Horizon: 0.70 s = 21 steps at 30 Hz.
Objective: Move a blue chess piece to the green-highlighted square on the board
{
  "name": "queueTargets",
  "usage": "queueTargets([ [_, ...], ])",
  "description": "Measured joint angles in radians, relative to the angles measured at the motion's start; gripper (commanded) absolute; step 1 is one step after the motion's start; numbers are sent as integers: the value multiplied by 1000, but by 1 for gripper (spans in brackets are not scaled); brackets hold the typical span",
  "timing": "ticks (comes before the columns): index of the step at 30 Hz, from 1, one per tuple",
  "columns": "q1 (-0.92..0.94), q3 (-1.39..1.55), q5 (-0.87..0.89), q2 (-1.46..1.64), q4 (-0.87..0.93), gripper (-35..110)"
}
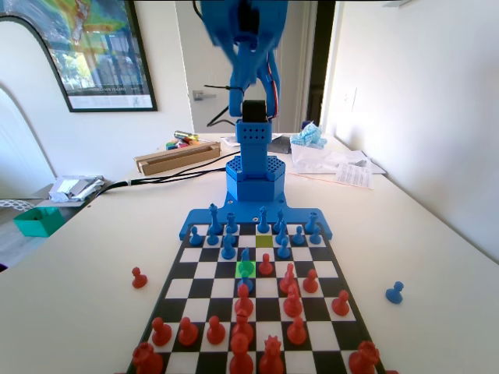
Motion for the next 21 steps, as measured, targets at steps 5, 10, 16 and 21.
queueTargets([
  [5, -18, 107, -64, 173, 2, 2],
  [10, -34, 249, -89, 365, -29, 1],
  [16, -60, 420, -81, 575, -98, 1],
  [21, -61, 522, -57, 666, -178, 1],
])
